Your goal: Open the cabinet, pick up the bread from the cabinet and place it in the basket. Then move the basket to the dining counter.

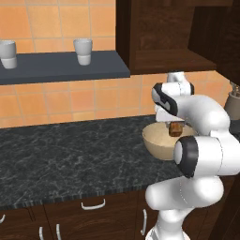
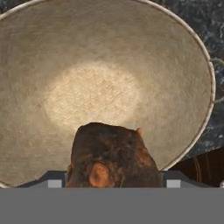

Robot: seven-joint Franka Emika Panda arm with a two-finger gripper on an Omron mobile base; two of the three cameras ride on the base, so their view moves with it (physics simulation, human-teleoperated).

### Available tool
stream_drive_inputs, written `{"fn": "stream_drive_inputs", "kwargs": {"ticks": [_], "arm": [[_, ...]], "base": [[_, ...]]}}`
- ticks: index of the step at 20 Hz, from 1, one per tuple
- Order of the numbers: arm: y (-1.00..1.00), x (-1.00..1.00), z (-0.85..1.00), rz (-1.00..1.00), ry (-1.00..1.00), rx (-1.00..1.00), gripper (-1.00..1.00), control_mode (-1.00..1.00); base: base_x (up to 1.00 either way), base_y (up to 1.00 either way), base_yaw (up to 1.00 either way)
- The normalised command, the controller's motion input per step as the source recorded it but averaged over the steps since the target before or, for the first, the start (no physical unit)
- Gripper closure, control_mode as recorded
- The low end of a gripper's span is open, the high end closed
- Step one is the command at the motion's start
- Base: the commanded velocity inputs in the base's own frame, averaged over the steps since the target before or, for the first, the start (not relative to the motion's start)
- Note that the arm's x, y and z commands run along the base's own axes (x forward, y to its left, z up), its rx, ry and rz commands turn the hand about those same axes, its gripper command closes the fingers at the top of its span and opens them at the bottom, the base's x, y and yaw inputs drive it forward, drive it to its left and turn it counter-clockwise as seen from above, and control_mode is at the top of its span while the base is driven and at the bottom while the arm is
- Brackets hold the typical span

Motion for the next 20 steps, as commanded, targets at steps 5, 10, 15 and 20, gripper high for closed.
{"fn": "stream_drive_inputs", "kwargs": {"ticks": [5,10,15,20], "arm": [[-0.02,0.03,-0.61,0.00,0.12,0.05,1.00,-1.00],[-0.06,0.00,-0.55,0.00,0.04,0.09,1.00,-1.00],[0.04,0.00,-0.32,0.00,0.00,0.01,-1.00,-1.00],[0.01,0.00,0.00,0.00,0.00,0.00,-1.00,-1.00]], "base": [[0.00,0.00,0.00],[0.00,0.00,0.00],[0.00,0.00,0.00],[0.00,0.00,0.00]]}}
